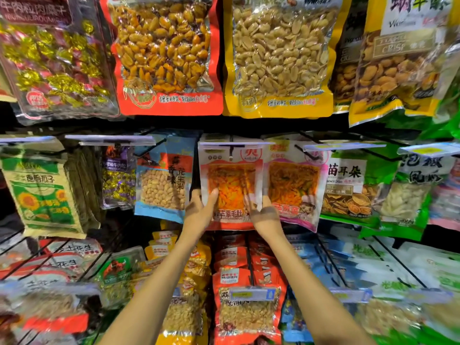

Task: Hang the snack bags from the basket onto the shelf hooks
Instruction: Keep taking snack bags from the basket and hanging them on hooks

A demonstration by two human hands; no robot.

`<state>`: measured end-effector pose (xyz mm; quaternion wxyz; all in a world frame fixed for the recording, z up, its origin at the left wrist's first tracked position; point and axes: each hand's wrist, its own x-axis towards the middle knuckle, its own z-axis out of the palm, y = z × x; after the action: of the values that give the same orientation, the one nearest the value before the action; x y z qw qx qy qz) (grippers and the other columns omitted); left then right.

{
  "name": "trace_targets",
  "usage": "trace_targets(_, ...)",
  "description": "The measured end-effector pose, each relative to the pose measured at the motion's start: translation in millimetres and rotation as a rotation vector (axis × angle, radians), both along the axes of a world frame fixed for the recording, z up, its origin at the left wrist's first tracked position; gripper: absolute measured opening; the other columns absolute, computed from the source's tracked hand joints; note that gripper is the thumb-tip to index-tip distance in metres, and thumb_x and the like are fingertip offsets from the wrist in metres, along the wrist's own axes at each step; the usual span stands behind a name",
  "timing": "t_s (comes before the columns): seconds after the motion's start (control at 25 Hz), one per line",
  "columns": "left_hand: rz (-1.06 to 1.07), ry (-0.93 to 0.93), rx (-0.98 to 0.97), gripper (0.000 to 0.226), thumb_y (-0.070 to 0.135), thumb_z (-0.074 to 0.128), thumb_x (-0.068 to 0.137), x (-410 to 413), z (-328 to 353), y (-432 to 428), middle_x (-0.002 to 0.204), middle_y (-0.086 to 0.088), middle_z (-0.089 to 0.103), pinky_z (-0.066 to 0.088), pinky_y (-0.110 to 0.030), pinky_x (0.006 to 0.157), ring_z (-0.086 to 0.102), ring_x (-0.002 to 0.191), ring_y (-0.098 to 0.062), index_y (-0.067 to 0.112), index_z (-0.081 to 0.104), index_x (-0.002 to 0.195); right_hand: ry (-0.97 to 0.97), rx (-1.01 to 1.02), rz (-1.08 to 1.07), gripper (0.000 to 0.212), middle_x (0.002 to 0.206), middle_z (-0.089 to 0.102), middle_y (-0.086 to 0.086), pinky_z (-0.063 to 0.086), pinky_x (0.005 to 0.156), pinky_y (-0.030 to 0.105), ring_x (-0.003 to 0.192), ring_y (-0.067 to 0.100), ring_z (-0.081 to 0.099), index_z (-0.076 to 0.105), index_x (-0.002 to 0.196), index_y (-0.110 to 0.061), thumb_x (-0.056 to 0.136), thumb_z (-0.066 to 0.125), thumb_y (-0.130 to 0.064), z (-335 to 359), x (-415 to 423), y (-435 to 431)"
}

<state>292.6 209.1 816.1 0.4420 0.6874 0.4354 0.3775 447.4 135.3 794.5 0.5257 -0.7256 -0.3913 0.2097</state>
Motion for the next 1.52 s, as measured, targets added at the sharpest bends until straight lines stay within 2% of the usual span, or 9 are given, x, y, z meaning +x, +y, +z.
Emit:
trace_targets(0.2, -0.027, 0.042, -0.012, 0.057, 0.066, 0.04, 0.089, -4.7, -14.1, 5.0, 0.112, 0.008, 0.051, 0.035, -0.037, 0.091, 0.051, 0.101, -0.006, 0.024, 0.047, 0.126, 0.061, -0.067, -0.049, 0.047, 0.079, 0.049, -0.003, 0.042, 0.063, -0.001, 0.087, 0.027, 0.057, 0.058, 0.119, 0.004, 0.1, 0.049, -0.037, 3.7, -8.7, -12.6)
trace_targets(0.28, 0.0, 0.043, -0.016, 0.077, 0.067, 0.043, 0.091, -5.6, -14.5, 10.7, 0.143, -0.009, 0.048, 0.037, -0.039, 0.102, 0.046, 0.131, -0.025, 0.011, 0.038, 0.144, 0.04, -0.074, -0.061, 0.102, 0.076, 0.048, -0.005, 0.038, 0.061, -0.004, 0.078, 0.019, 0.058, 0.061, 0.114, 0.0, 0.06, 0.036, -0.083, 5.9, -11.1, -13.1)
trace_targets(0.36, 0.011, -0.038, -0.047, 0.081, 0.066, 0.048, 0.089, -4.6, -14.2, 12.4, 0.152, -0.011, 0.039, 0.034, -0.038, 0.109, 0.038, 0.139, -0.029, 0.009, 0.037, 0.146, -0.065, -0.064, -0.022, 0.12, 0.078, 0.05, -0.005, 0.04, 0.058, -0.003, 0.062, 0.002, 0.062, 0.061, 0.111, -0.007, 0.022, 0.029, -0.081, 4.0, -5.8, -8.1)
trace_targets(0.44, 0.011, -0.078, -0.066, 0.084, 0.067, 0.049, 0.086, -3.4, -12.5, 13.6, 0.152, -0.013, 0.04, 0.032, -0.038, 0.111, 0.036, 0.14, -0.028, 0.008, 0.038, 0.145, 0.013, 0.023, 0.094, 0.095, 0.096, 0.056, 0.003, 0.046, 0.055, 0.002, 0.062, -0.01, 0.064, 0.056, 0.116, -0.017, 0.044, 0.067, -0.076, 0.0, -6.3, -5.6)
trace_targets(0.48, 0.024, -0.078, -0.049, 0.08, 0.07, 0.049, 0.085, -2.6, -13.1, 12.7, 0.139, -0.018, 0.051, 0.037, -0.041, 0.106, 0.047, 0.131, -0.03, 0.007, 0.048, 0.135, 0.078, 0.111, 0.077, 0.075, 0.112, 0.056, 0.008, 0.051, 0.06, 0.007, 0.071, -0.005, 0.068, 0.049, 0.128, -0.02, 0.064, 0.087, -0.034, 0.5, -6.5, 1.6)
trace_targets(0.56, 0.065, -0.079, 0.023, 0.081, 0.081, 0.046, 0.079, -1.1, -18.7, 11.6, 0.1, -0.026, 0.061, 0.043, -0.047, 0.084, 0.061, 0.097, -0.034, 0.004, 0.054, 0.103, 0.253, 0.267, 0.136, 0.078, 0.136, 0.048, 0.009, 0.054, 0.071, 0.016, 0.097, 0.003, 0.067, 0.034, 0.141, -0.023, 0.083, 0.051, 0.025, -0.9, -5.6, 8.4)
trace_targets(0.68, 0.096, -0.046, -0.003, 0.072, 0.073, 0.046, 0.085, -0.1, -21.5, 7.8, 0.099, -0.012, 0.062, 0.047, -0.034, 0.075, 0.061, 0.101, -0.032, 0.01, 0.045, 0.117, 0.078, 0.136, -0.016, 0.038, 0.129, 0.055, 0.016, 0.051, 0.069, 0.029, 0.102, 0.018, 0.064, 0.04, 0.126, -0.018, 0.094, 0.059, -0.01, -4.2, -13.2, 8.8)
trace_targets(0.84, 0.023, -0.025, 0.028, 0.079, 0.075, 0.043, 0.086, 2.1, -17.7, 9.2, 0.134, 0.0, 0.052, 0.045, -0.038, 0.098, 0.05, 0.127, -0.025, 0.024, 0.03, 0.146, -0.032, 0.16, -0.019, 0.067, 0.128, 0.051, -0.004, 0.05, 0.092, 0.037, 0.116, 0.016, 0.055, 0.037, 0.135, -0.016, 0.087, 0.06, -0.056, -4.9, -15.4, 10.1)
trace_targets(1.52, -0.03, 0.093, 0.071, 0.057, 0.068, 0.049, 0.088, -12.5, -10.7, 13.3, 0.11, 0.01, 0.064, 0.046, -0.032, 0.086, 0.059, 0.11, -0.018, 0.023, 0.057, 0.121, -0.16, -0.076, -0.055, 0.059, 0.112, 0.064, 0.016, 0.046, 0.066, 0.031, 0.093, 0.028, 0.063, 0.041, 0.131, -0.003, 0.095, 0.056, -0.047, 5.0, -11.2, 5.8)
